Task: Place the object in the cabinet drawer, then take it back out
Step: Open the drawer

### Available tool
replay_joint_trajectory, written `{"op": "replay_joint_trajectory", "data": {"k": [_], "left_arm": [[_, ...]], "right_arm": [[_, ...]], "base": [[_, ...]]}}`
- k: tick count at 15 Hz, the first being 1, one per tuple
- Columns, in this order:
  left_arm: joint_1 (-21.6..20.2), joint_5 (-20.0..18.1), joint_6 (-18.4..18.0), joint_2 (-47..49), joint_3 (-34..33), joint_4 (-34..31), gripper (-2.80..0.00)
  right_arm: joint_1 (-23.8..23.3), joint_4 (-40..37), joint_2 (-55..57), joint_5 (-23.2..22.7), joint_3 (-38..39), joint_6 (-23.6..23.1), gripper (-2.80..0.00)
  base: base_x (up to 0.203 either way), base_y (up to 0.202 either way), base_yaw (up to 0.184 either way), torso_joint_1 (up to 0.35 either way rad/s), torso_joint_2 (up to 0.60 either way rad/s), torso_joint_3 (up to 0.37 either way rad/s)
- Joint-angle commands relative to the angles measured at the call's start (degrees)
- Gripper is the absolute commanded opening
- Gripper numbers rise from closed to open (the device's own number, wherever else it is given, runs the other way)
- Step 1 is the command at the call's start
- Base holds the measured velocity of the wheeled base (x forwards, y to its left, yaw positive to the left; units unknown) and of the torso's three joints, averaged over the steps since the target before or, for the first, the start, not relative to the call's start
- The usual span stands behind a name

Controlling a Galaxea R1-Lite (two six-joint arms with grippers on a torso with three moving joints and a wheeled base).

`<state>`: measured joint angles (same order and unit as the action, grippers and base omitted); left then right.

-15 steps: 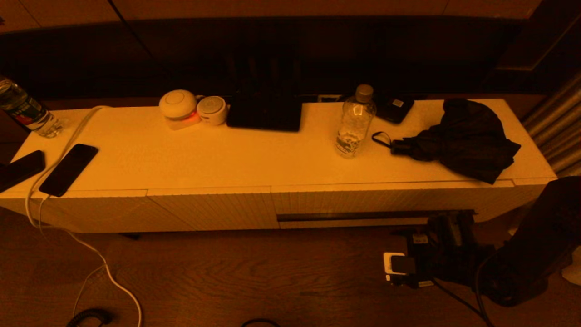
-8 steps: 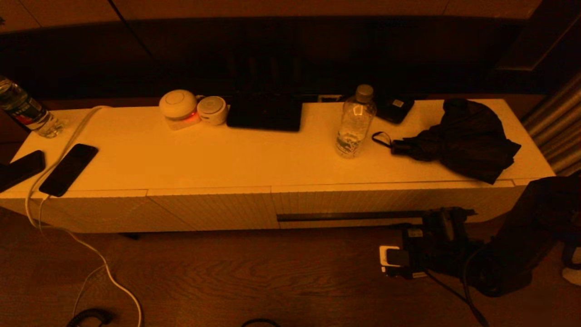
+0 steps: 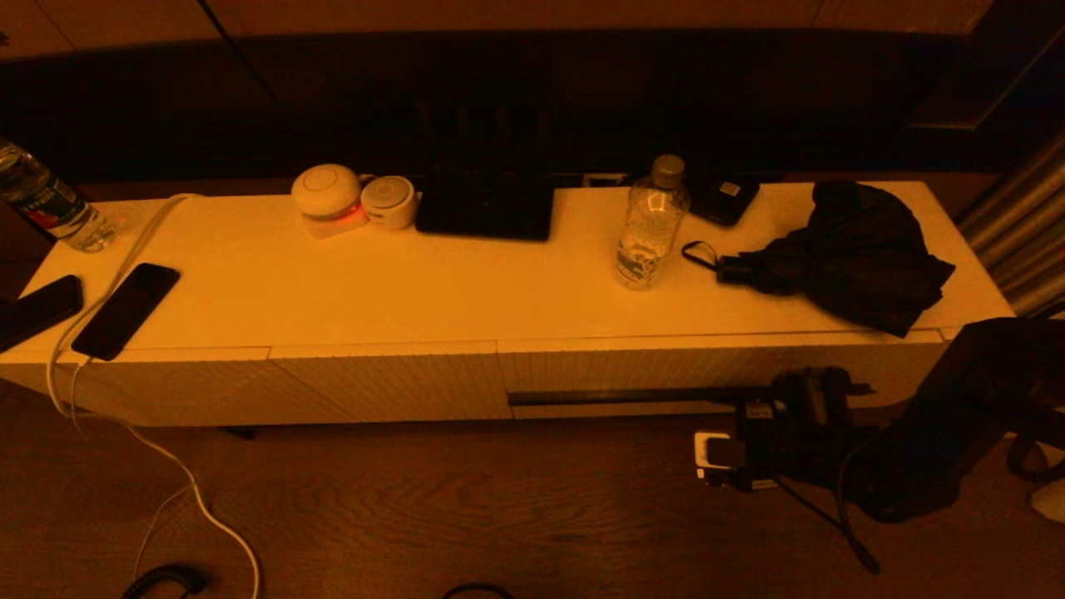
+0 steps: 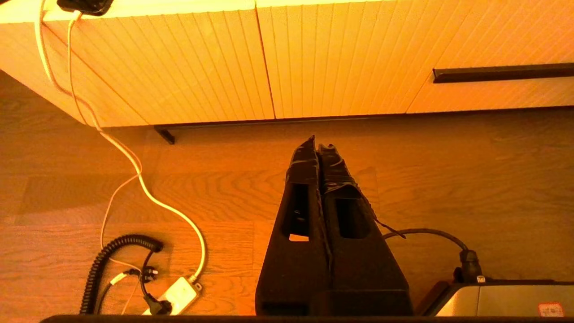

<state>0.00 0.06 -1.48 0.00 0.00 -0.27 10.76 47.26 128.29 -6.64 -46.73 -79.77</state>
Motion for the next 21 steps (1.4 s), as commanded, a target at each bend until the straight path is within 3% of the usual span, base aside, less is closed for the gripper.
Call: {"op": "replay_joint_trajectory", "data": {"k": [1,21], "left_arm": [[0.0,0.0,0.0,0.0,0.0,0.0,-2.80],[0.0,0.0,0.0,0.0,0.0,0.0,-2.80]], "right_arm": [[-0.3,0.1,0.1,-0.1,-1.0,-1.1,0.00],[-1.2,-4.3,5.8,0.1,-10.4,-2.3,0.00]], "base": [[0.000,0.000,0.000,0.000,0.00,0.000],[0.000,0.000,0.000,0.000,0.00,0.000]]}}
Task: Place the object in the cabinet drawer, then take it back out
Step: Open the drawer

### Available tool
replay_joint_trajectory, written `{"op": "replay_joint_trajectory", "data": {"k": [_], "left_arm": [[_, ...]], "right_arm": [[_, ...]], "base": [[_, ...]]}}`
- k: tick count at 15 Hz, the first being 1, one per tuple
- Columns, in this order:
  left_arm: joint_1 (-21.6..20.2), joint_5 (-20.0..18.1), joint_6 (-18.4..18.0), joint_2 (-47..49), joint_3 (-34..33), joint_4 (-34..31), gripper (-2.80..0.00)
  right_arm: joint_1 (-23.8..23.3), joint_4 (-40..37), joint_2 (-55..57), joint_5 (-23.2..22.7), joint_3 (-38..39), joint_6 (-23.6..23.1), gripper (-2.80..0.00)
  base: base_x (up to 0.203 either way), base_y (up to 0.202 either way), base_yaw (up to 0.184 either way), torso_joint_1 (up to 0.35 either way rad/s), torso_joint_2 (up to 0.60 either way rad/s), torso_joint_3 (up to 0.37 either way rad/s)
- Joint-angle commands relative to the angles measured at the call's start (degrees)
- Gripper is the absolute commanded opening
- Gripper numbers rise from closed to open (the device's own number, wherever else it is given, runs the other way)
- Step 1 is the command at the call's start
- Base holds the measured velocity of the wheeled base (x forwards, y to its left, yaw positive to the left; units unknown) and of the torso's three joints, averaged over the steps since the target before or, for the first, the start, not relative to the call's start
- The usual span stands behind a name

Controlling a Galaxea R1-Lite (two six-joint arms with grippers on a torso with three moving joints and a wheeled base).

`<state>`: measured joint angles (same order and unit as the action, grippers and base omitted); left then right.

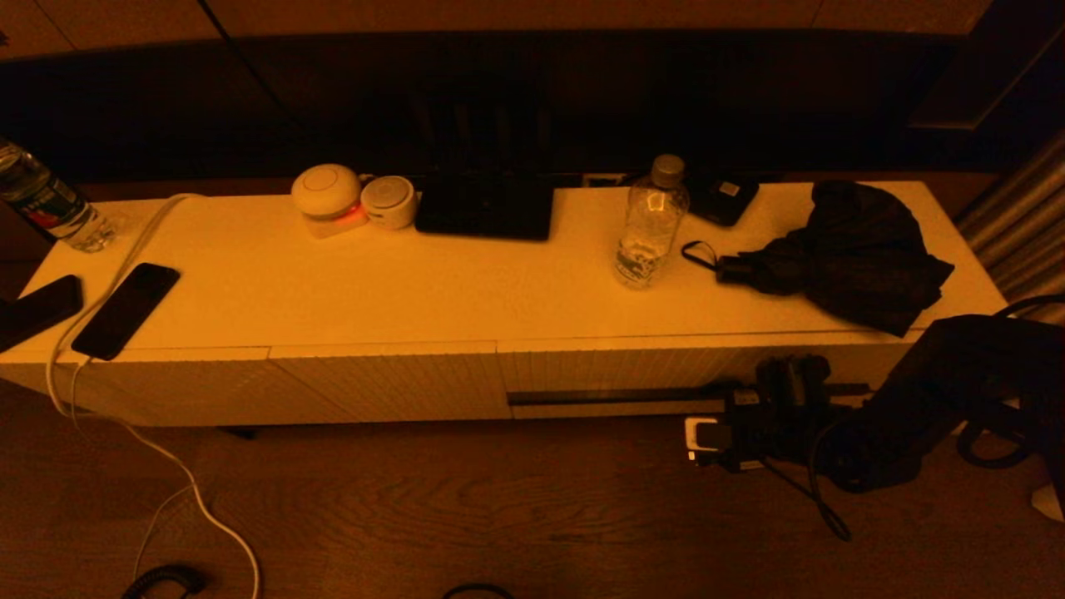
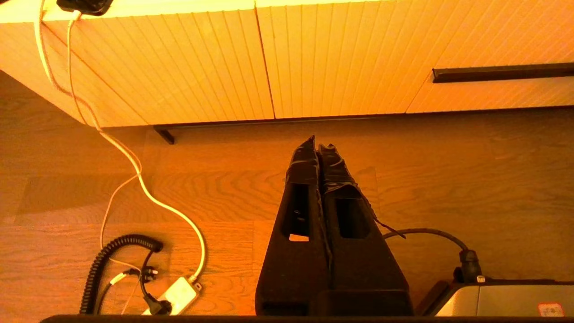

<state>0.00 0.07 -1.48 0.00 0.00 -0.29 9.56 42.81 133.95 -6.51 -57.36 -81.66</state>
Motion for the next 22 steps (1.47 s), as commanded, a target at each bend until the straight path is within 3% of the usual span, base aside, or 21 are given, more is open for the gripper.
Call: {"op": "replay_joint_trajectory", "data": {"k": [1,17,22], "left_arm": [[0.0,0.0,0.0,0.0,0.0,0.0,-2.80],[0.0,0.0,0.0,0.0,0.0,0.0,-2.80],[0.0,0.0,0.0,0.0,0.0,0.0,-2.80]], "right_arm": [[0.0,0.3,0.2,-0.1,0.5,-0.4,0.00],[1.4,-1.1,-1.1,-0.3,10.1,0.5,0.00],[2.6,-0.9,-4.3,-0.5,17.5,0.8,0.00]], "base": [[0.000,0.000,0.000,0.000,0.00,0.000],[0.000,0.000,0.000,0.000,0.00,0.000],[0.000,0.000,0.000,0.000,0.00,0.000]]}}
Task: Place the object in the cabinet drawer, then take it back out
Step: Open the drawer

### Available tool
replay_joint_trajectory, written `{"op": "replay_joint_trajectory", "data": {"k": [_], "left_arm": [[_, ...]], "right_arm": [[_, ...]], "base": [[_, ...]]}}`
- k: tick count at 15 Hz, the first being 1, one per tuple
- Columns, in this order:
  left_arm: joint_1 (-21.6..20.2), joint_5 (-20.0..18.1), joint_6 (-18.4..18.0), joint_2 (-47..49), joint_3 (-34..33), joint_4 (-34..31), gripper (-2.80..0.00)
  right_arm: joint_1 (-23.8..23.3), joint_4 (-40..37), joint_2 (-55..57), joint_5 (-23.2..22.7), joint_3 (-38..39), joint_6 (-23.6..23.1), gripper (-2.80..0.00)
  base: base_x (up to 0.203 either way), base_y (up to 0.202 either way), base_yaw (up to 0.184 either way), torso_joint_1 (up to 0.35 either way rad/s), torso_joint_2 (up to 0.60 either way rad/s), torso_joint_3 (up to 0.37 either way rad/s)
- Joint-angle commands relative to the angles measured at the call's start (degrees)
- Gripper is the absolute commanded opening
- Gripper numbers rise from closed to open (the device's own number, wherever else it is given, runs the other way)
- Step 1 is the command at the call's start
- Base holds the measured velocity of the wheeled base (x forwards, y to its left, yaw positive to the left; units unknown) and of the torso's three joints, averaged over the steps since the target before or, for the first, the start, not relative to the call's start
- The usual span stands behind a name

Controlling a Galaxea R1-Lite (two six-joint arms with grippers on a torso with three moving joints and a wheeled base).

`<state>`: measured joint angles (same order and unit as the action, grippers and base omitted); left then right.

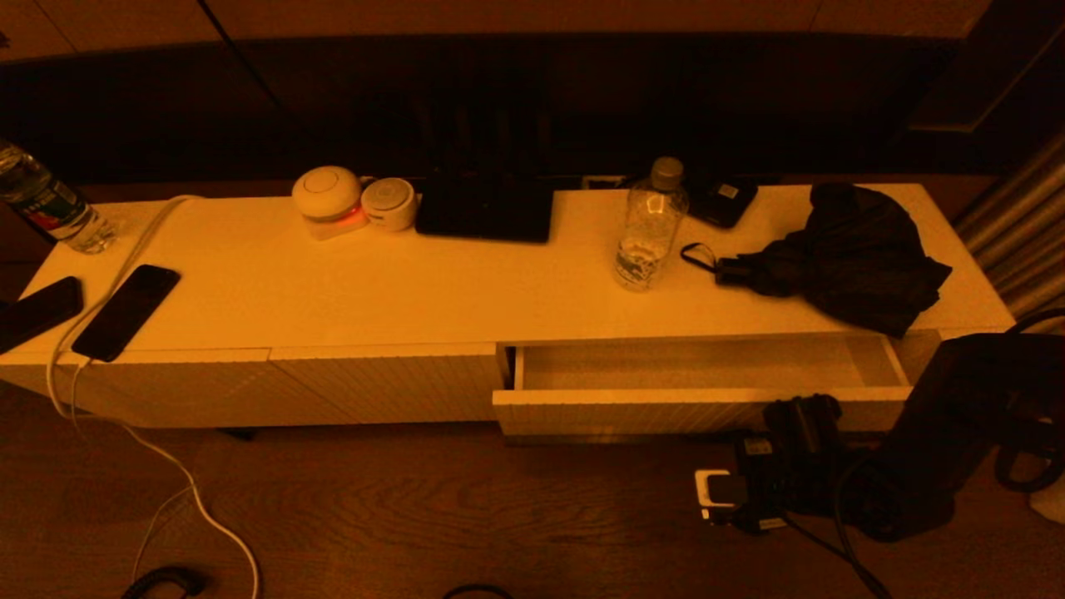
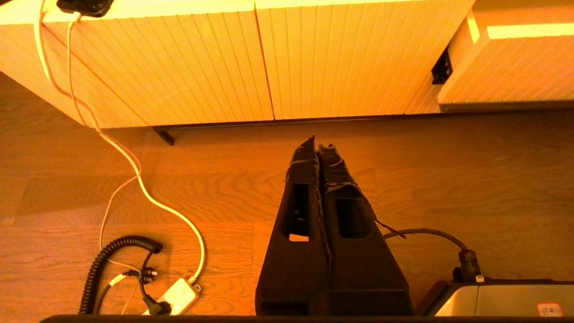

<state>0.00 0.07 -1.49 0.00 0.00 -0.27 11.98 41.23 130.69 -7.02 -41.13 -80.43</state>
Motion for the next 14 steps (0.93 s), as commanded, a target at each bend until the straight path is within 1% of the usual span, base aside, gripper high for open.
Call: {"op": "replay_joint_trajectory", "data": {"k": [1,3,7,10,13,14], "left_arm": [[0.0,0.0,0.0,0.0,0.0,0.0,-2.80],[0.0,0.0,0.0,0.0,0.0,0.0,-2.80],[0.0,0.0,0.0,0.0,0.0,0.0,-2.80],[0.0,0.0,0.0,0.0,0.0,0.0,-2.80],[0.0,0.0,0.0,0.0,0.0,0.0,-2.80],[0.0,0.0,0.0,0.0,0.0,0.0,-2.80]], "right_arm": [[0.4,0.8,-1.9,-0.1,3.0,0.2,0.00],[0.8,0.7,-4.7,-0.1,8.4,0.8,0.00],[1.0,0.7,-11.2,-0.8,15.9,1.2,0.00],[0.9,0.7,-17.7,-0.9,18.6,1.5,0.00],[1.0,-1.0,-26.7,-0.9,20.5,3.4,0.00],[0.9,-2.9,-30.1,-0.9,20.8,3.8,-2.80]], "base": [[0.000,0.000,0.000,0.000,0.00,0.000],[0.000,0.000,0.000,0.000,0.00,0.000],[0.000,0.000,0.000,0.000,0.00,0.000],[0.000,0.000,0.000,0.000,0.00,0.000],[0.000,0.000,0.000,0.000,0.00,0.000],[0.000,0.000,0.000,0.000,0.00,0.000]]}}
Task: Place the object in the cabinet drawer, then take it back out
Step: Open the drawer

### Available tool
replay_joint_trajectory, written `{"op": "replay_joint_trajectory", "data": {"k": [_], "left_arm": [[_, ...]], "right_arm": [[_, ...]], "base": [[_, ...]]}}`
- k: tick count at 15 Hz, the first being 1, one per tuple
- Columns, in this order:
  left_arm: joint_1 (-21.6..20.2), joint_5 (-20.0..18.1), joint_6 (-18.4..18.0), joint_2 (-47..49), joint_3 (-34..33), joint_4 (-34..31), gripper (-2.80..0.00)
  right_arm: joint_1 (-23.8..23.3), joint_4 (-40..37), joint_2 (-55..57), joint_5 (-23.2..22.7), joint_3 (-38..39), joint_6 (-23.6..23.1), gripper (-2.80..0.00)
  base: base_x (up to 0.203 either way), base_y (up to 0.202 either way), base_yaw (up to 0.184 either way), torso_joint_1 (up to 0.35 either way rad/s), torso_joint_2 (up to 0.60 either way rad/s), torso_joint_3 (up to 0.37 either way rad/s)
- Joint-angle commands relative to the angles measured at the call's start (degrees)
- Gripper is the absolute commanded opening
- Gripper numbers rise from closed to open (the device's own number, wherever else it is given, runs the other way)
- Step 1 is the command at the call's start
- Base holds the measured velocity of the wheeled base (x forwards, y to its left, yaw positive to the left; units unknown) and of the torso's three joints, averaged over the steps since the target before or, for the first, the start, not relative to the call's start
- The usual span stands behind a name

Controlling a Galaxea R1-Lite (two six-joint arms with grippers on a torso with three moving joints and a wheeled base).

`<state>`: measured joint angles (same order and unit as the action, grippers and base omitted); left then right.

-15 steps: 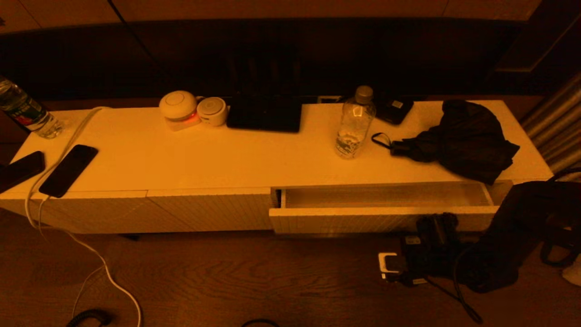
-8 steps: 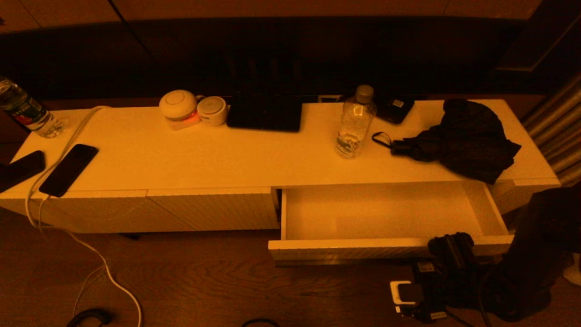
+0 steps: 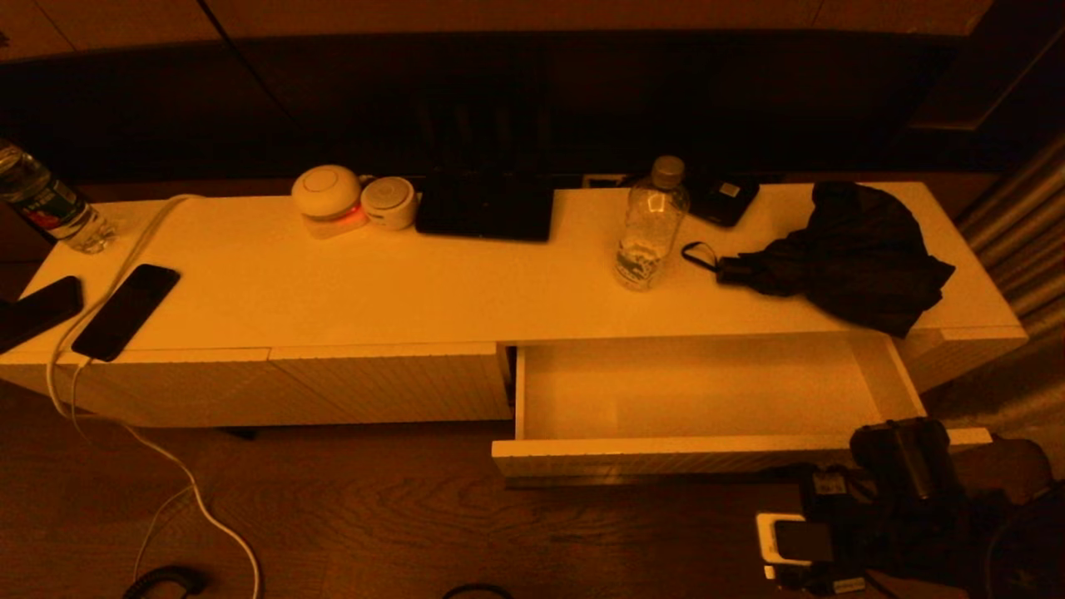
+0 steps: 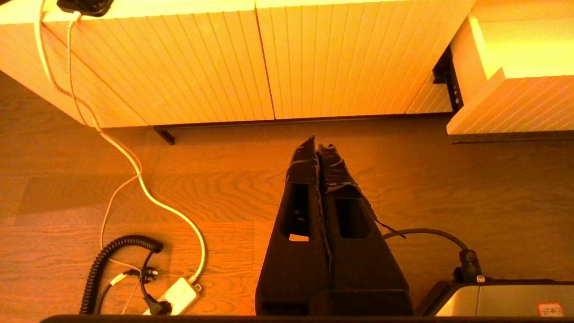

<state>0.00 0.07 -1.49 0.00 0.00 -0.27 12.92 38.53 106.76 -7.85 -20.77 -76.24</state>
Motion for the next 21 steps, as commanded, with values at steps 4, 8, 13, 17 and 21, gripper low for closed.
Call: {"op": "replay_joint_trajectory", "data": {"k": [4,8,13,17,21], "left_arm": [[0.0,0.0,0.0,0.0,0.0,0.0,-2.80],[0.0,0.0,0.0,0.0,0.0,0.0,-2.80],[0.0,0.0,0.0,0.0,0.0,0.0,-2.80],[0.0,0.0,0.0,0.0,0.0,0.0,-2.80],[0.0,0.0,0.0,0.0,0.0,0.0,-2.80]], "right_arm": [[-1.5,-14.3,-19.9,0.6,-4.0,6.7,-2.80],[-1.9,-40.6,-29.3,1.0,-16.4,16.5,-2.80],[-0.7,-64.9,-26.6,1.5,-30.6,34.8,-2.80],[1.4,-65.6,-15.7,5.0,-39.2,51.9,-2.80],[3.6,-65.7,-5.2,5.8,-53.4,71.8,-2.80]], "base": [[0.000,0.000,0.000,0.000,0.00,0.000],[0.000,0.000,0.000,0.000,0.00,0.000],[0.000,0.000,0.000,0.000,0.00,0.000],[0.000,0.000,0.000,0.000,0.00,0.000],[0.000,0.000,0.000,0.000,0.00,0.000]]}}
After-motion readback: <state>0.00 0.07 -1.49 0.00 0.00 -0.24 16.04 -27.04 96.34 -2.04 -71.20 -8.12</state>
